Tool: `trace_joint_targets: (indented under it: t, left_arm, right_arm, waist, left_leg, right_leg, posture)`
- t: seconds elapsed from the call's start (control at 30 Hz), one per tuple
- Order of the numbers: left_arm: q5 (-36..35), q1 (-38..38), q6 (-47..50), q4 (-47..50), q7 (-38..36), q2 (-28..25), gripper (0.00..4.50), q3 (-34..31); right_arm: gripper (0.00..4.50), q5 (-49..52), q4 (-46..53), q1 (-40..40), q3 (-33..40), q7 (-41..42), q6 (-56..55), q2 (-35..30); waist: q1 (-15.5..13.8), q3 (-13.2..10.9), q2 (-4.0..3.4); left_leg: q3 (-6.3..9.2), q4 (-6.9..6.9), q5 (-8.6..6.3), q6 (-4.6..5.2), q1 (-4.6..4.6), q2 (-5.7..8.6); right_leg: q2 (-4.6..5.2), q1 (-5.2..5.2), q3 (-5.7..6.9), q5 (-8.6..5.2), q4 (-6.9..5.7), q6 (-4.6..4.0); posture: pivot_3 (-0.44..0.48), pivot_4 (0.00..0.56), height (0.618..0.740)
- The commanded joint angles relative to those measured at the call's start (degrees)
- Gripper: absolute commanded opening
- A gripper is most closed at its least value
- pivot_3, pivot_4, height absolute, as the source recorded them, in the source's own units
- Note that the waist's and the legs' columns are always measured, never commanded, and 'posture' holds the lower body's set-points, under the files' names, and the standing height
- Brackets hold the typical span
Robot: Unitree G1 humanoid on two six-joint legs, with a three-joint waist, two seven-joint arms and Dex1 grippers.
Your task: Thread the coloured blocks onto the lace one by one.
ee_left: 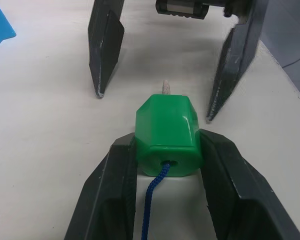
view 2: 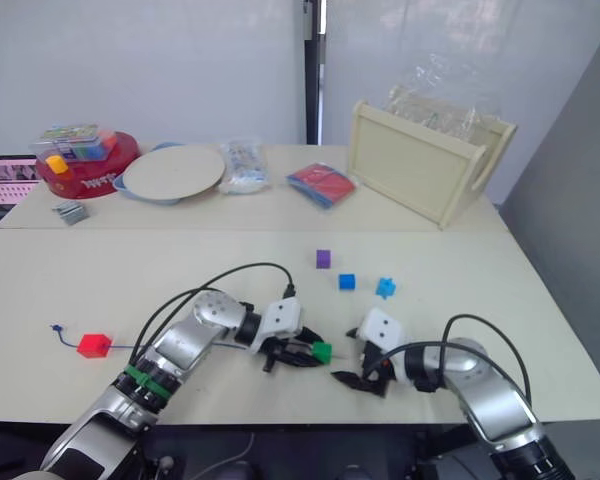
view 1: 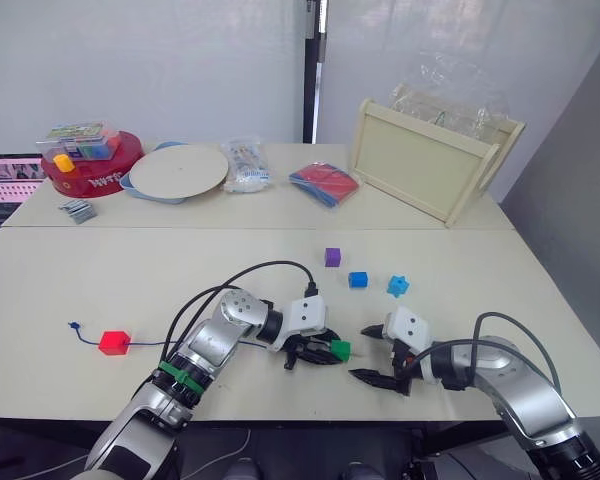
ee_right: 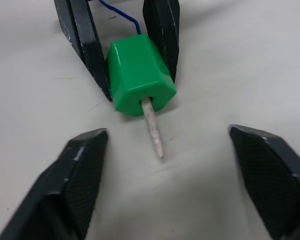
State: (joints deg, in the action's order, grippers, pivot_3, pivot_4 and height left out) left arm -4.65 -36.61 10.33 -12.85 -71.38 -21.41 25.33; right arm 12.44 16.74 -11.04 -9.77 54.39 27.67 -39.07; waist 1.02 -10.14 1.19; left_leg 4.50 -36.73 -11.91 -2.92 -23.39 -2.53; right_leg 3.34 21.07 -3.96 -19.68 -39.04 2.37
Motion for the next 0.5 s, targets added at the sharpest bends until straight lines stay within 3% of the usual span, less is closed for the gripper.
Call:
trace_joint_targets:
  t: [0.03, 0.3, 0.5]
  left_arm:
    - [-0.51, -0.13, -0.32, 1.43, -0.60, -0.04, 1.30, -0.46]
    - [-0.27, -0.55, 0.09, 1.01, -0.77, -0.03, 1.30, -0.33]
    - [-0.87, 0.86, 1.71, 2.83, -1.70, -3.17, 1.30, -1.68]
  right_arm:
    - [2.61, -0.03, 0.30, -0.73, 0.29, 0.42, -1.37, -0.62]
    - [0.01, -0.04, 0.36, -1.22, -0.03, 1.17, -2.05, -1.09]
    - [0.00, -0.26, -0.04, -2.60, -0.91, 2.52, -2.80, -1.52]
  waist:
    - [-0.02, 0.00, 0.00]
    - [-0.03, 0.00, 0.00]
    - [0.17, 0.00, -0.01]
  left_leg:
    - [0.00, 0.00, 0.00, 0.00, 0.00, 0.00]
    - [0.00, 0.00, 0.00, 0.00, 0.00, 0.00]
    - [0.00, -0.01, 0.00, 0.00, 0.00, 0.00]
  right_leg:
    - [0.00, 0.00, 0.00, 0.00, 0.00, 0.00]
    - [0.00, 0.00, 0.00, 0.00, 0.00, 0.00]
    - [0.00, 0.00, 0.00, 0.00, 0.00, 0.00]
  posture:
    - [0.000, 0.150, 0.740]
    - [0.000, 0.150, 0.740]
    - [0.000, 0.150, 0.740]
